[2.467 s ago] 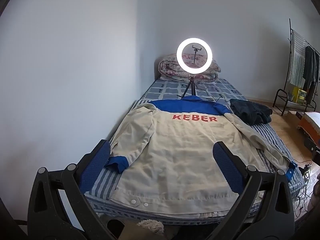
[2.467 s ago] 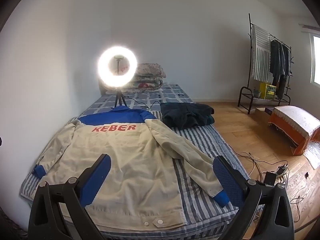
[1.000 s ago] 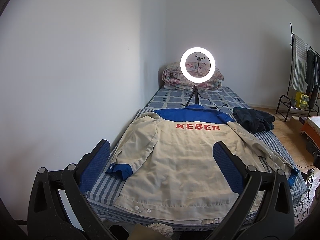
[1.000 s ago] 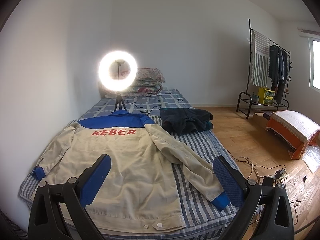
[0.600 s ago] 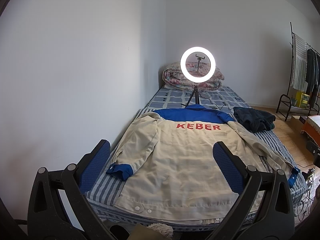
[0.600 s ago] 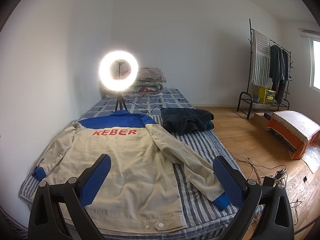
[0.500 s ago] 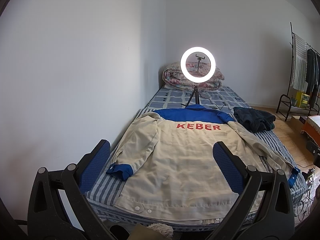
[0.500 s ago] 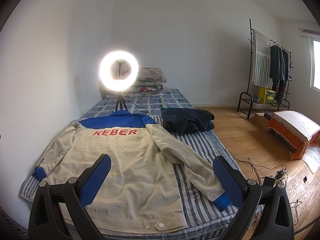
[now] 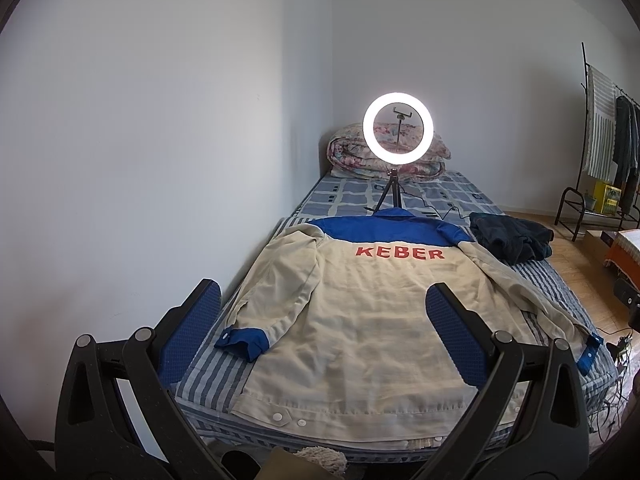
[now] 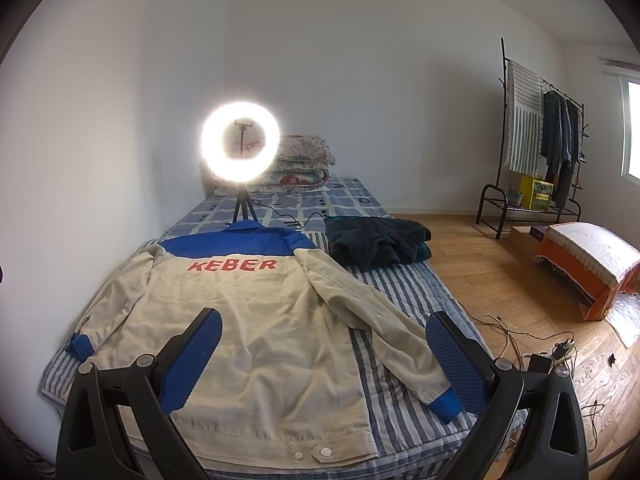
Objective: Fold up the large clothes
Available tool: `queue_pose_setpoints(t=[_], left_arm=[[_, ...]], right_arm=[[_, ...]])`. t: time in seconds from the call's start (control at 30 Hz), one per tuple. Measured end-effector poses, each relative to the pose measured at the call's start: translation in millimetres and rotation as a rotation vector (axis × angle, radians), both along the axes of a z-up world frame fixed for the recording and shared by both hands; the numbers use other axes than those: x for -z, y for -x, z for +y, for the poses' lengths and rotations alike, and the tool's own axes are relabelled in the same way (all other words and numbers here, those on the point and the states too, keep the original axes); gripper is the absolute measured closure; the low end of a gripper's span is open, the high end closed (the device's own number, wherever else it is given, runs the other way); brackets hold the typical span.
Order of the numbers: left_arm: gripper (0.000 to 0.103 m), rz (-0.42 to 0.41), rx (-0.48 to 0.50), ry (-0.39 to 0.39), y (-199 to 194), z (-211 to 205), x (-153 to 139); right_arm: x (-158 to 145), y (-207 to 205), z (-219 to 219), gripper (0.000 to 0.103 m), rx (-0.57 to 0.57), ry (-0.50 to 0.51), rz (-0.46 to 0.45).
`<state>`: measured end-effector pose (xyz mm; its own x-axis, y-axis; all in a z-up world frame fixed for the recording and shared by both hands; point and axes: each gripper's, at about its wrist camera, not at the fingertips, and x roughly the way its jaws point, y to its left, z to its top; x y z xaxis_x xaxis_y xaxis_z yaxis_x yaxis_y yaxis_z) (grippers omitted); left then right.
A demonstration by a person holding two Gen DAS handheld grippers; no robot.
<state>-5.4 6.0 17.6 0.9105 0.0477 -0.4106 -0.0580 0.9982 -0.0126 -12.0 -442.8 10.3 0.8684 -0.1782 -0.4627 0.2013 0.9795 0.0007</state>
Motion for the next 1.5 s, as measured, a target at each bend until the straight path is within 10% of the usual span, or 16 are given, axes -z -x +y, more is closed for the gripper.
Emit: queue_pose_setpoints(t=[0.83, 1.23, 1.5], left_arm=[[0.0, 0.045, -0.082, -0.046, -5, 44, 29], [0.0, 0.103, -0.141, -0.046, 8, 94, 76], [0.026, 0.184, -0.115, 0.016, -2, 111, 107]], right_arm=[[4, -39, 43, 0.0, -0.119, -0.001, 0.013], [19, -116, 110, 0.0, -0.407, -0.026, 0.044], [49, -174, 176, 0.015, -0.64, -0.104, 0.208]])
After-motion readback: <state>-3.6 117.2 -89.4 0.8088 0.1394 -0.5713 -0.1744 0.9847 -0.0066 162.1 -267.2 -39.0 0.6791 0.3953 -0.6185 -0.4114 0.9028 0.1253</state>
